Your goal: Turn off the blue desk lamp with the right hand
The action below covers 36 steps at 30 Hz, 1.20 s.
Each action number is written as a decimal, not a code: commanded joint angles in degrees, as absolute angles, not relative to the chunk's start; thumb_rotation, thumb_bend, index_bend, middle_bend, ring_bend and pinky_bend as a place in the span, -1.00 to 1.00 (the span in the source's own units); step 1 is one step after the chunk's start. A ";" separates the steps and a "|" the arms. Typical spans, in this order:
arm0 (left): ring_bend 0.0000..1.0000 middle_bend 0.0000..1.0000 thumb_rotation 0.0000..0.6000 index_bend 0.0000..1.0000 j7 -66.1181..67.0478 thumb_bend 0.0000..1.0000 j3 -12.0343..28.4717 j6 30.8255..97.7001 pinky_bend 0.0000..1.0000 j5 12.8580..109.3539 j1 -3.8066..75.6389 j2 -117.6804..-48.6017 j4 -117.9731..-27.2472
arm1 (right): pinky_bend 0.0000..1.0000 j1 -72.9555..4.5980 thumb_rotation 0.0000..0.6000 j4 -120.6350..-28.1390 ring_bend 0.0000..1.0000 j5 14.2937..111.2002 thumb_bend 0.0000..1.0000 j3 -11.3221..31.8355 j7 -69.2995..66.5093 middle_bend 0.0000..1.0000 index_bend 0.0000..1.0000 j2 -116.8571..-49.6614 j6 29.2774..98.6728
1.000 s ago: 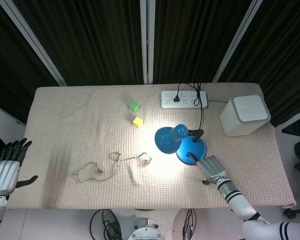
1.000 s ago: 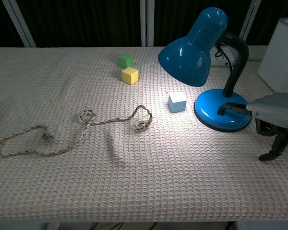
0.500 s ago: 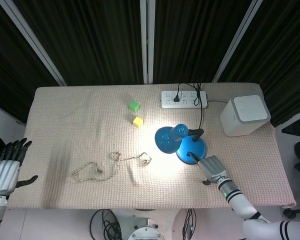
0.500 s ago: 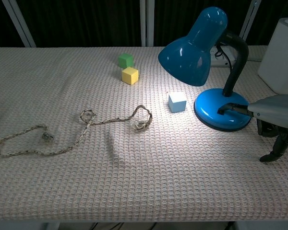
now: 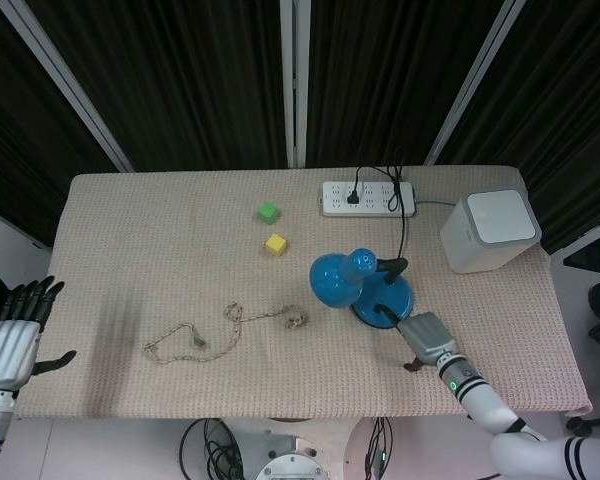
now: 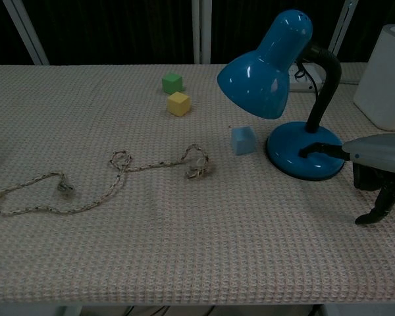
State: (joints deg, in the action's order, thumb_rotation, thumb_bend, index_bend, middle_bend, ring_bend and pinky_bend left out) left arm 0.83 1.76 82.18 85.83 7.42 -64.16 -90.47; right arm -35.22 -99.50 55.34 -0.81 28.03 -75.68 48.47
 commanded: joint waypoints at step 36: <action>-1.00 -1.00 1.00 -1.00 2.49 -1.00 2.68 83.10 -1.00 85.57 7.78 -65.06 -90.41 | -1.00 -6.04 1.00 -87.50 -1.00 82.33 -0.97 0.67 11.02 -1.00 -1.00 -68.32 97.66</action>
State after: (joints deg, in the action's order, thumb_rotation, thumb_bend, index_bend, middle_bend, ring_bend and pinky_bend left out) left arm 2.46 2.62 82.98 85.55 7.82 -64.95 -90.53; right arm -8.18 -87.06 81.95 -0.46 10.32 -67.77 96.01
